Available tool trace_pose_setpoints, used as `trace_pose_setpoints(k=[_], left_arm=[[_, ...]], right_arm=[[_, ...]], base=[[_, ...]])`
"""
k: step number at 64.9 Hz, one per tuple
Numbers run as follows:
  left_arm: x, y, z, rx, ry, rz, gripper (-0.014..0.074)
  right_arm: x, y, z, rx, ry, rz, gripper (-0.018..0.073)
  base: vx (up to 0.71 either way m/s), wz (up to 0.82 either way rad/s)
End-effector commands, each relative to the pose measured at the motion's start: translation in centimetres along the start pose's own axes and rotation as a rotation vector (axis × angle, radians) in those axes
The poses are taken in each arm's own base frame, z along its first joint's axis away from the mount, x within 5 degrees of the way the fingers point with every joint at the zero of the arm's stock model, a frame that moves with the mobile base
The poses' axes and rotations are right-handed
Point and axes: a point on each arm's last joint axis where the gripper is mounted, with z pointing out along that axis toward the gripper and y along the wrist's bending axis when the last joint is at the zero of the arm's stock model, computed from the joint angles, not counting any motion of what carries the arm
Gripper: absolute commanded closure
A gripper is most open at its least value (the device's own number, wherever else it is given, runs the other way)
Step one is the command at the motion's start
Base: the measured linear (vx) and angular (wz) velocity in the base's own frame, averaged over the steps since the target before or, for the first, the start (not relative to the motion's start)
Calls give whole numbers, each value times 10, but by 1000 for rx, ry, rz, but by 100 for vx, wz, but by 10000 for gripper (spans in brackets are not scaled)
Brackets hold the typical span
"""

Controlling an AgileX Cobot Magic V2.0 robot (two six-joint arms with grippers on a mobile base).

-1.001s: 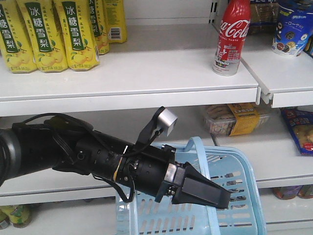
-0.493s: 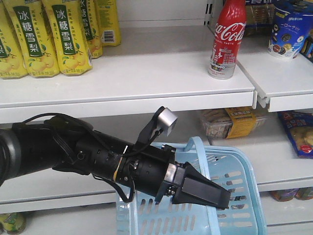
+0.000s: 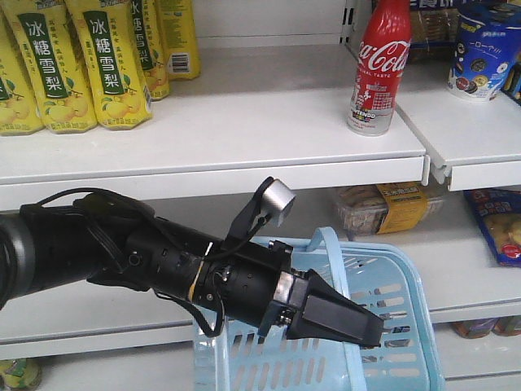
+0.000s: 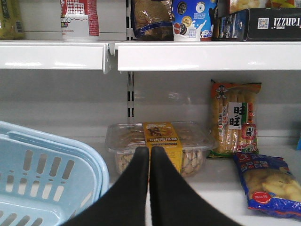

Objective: Place coke in basket with both arms

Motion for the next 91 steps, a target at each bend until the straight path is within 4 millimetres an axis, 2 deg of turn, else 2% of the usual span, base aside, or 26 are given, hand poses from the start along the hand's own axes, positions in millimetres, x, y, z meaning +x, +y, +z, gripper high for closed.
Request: trace_pose_setpoints(k=[1,91], left_arm=[[1,-43,-6,232,39,55,601],[1,-43,-6,232,39,55,601]], right_arm=[[-1,1,0,-7,-67,-8,564],[-1,1,0,-7,-67,-8,564]], base=[[0,1],[0,0]])
